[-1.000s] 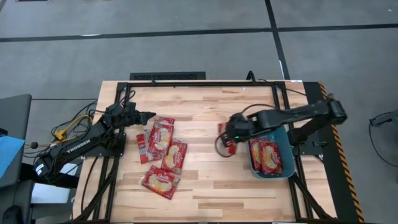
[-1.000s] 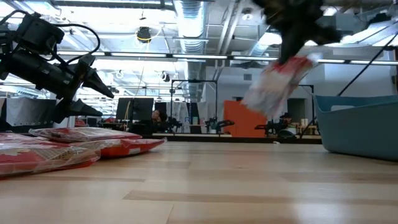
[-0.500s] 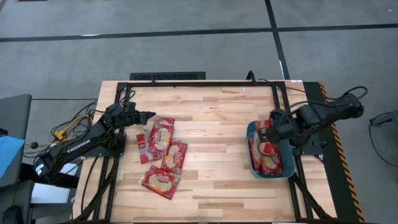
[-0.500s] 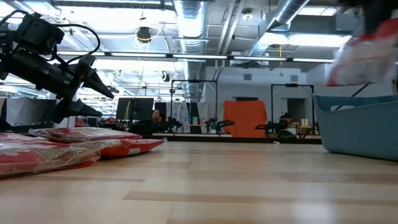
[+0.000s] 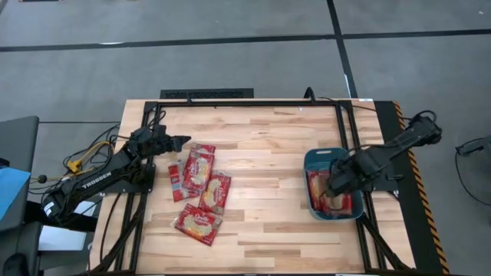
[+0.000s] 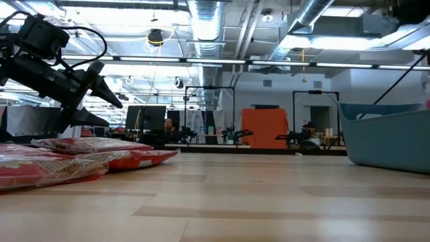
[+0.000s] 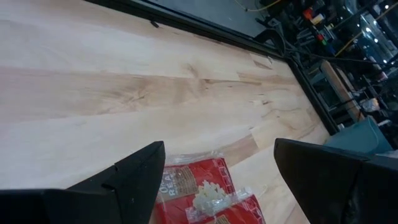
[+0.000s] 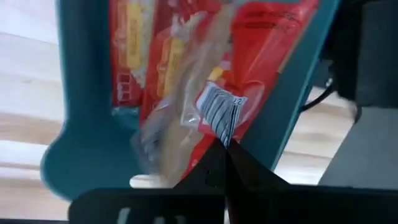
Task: Sort popcorn bags into baskets
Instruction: Stack the popcorn bag into the blue bin
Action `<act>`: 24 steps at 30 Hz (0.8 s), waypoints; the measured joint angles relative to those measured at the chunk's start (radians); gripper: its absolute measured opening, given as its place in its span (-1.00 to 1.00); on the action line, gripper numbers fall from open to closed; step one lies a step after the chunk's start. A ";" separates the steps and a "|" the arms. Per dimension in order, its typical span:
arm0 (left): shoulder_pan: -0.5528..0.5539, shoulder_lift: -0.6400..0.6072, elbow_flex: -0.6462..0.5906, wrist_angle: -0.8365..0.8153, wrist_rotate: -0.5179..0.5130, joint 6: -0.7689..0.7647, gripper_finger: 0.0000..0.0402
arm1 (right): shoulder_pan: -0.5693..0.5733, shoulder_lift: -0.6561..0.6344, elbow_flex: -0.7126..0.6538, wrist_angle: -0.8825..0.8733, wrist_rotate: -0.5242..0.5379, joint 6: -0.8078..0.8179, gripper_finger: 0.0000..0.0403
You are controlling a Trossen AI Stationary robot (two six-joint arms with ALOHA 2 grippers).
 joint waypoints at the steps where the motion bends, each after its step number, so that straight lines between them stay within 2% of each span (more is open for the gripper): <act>1: 0.000 0.000 0.000 0.000 -0.007 0.000 0.45 | -0.004 0.015 -0.003 0.005 -0.006 -0.015 -0.97; 9: 0.000 0.000 0.000 0.002 -0.025 0.000 0.45 | -0.076 0.147 -0.056 0.005 -0.030 -0.138 -0.92; 14: 0.000 0.000 0.000 0.002 -0.024 -0.001 0.45 | -0.127 0.219 -0.062 0.002 -0.057 -0.259 -0.97; 24: 0.000 0.000 0.000 0.002 -0.024 -0.001 0.45 | -0.190 0.210 -0.061 0.005 -0.070 -0.333 -0.91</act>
